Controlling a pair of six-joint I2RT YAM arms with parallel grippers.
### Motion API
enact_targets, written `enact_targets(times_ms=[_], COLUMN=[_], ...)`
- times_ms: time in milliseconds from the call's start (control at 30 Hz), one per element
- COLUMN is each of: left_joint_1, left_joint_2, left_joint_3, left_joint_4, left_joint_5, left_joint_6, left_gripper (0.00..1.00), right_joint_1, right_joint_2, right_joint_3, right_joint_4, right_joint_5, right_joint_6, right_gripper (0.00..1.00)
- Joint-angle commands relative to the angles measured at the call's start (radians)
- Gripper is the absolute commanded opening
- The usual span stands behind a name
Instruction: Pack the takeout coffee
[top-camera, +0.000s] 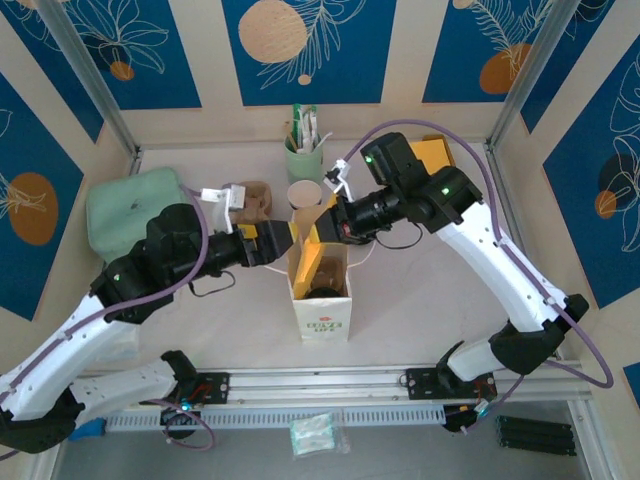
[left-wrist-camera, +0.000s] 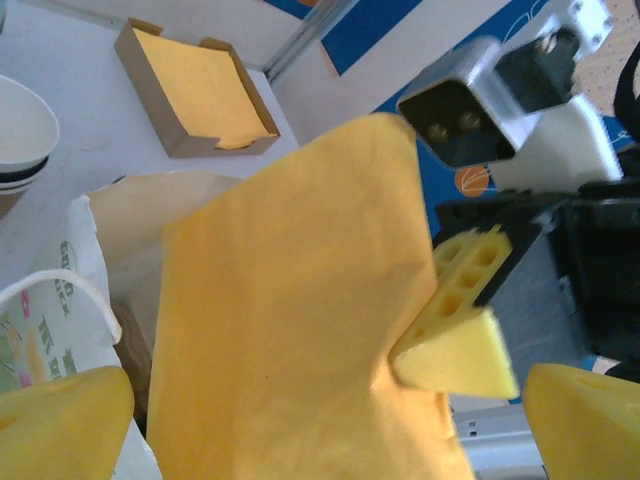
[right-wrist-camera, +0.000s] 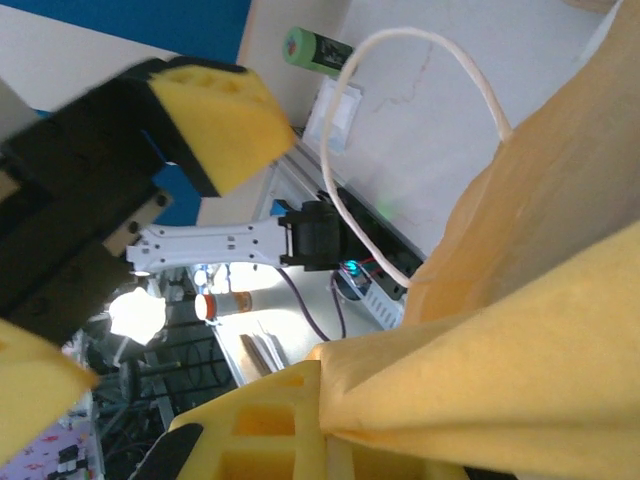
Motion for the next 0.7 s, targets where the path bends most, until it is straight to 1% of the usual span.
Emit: enact_targets(times_ms=[0,67,200,233,367,433,500,667], left_joint_1=[-0.008,-0.008,-0.008,-0.008,-0.008,-0.008,-0.008,-0.007], left_joint_2=[-0.017,-0.018,-0.02,-0.019,-0.018,-0.017,-0.014,-0.01], left_joint_3=[-0.002,-0.001,-0.001,-0.002,-0.002,-0.001,-0.002,0.001], left_joint_4=[-0.008,-0.008,-0.005,-0.003,0.001,0.003,0.005,0.001], left_joint_5=[-0.041,-0.044,-0.046,-0.044,-0.041,-0.042,-0.043,-0.046], left_joint_6=[-0.006,-0.005,-0.003,-0.002,-0.003,-0.001,0.0,0.005], left_gripper=[0.99,1.0,0.99,1.0,1.0,1.0,0.99,0.99], right_joint_1=[0.024,0.035,0.051,0.053,0.06,0.063,0.065,0.067], right_joint_2=[0.012,0.018,0.028,0.032,0.038,0.037,0.035,0.026], right_joint_3=[-0.024,-0.036,-0.061,-0.066,-0.065,-0.059,-0.057,-0.049], right_joint_4=[-0.037,-0.041,-0.038,-0.038,-0.041,-0.044,-0.045,-0.047], right_joint_5=[0.084,0.115,0.148,0.154,0.167,0.173,0.178,0.182], right_joint_6=[-0.037,-0.043,-0.047,-0.048,-0.049,-0.05,-0.05,-0.049], right_gripper=[0.0,0.01,0.09,0.13,0.34,0.42,0.47,0.53])
